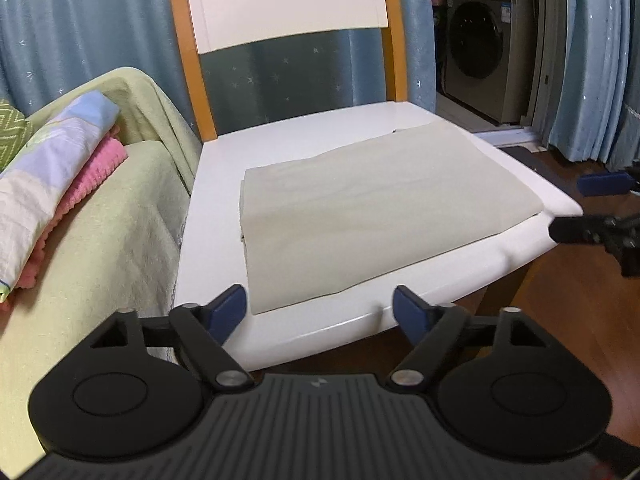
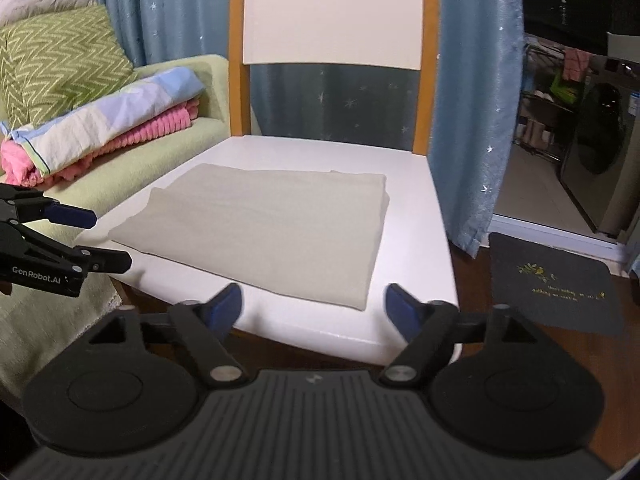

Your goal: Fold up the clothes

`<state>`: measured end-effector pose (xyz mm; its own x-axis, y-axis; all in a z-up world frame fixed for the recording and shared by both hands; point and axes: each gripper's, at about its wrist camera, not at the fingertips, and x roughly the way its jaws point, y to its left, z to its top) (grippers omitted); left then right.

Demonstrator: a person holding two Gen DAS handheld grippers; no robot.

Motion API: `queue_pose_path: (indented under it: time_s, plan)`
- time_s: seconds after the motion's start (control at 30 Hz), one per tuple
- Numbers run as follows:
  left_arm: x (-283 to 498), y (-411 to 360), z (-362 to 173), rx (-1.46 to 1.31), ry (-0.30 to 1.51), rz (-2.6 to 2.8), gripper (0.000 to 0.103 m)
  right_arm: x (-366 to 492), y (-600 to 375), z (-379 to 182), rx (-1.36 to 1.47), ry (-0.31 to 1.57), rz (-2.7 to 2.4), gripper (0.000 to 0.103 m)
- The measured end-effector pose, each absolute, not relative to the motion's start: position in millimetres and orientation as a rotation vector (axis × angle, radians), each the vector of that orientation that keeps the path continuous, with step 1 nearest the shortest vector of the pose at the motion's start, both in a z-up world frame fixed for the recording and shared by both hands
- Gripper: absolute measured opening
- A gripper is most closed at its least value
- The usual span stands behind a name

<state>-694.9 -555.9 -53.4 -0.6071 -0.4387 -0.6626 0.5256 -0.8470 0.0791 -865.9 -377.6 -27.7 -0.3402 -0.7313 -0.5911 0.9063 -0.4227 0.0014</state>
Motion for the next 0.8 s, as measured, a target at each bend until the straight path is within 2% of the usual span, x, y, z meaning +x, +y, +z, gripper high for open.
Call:
queue_pose_path:
  time_s: [0.07,0.13,0.3,0.5,0.8]
  plan:
    - [-693.4,-550.9,-50.3,0.938,0.166,-2.407,0.095,-862.9,-370.1,-24.6,0.627,0.387,-1.942,0.099]
    - [-691.2,-546.2,-46.6,0.921,0.171,-2.409,0.102,-860.4,-363.5,-21.6,0.624,0.374,-1.955,0.102]
    - [-685.1,-539.0,-38.0,0.867,0.218,-2.383,0.102,-860.7,-353.7,-17.9,0.665,0.342,-1.975,0.102]
    - [-681.6,-543.2,-38.3,0.88,0.386,-2.359,0.102,-860.4,-348.3,-17.0,0.697,0.325,-1.98,0.102]
    - [-685.9,-538.7,-36.5,0.849,0.401,-2.326,0.102,-860.4,-348.5,-13.1,0.7,0.32,-1.976,0.102]
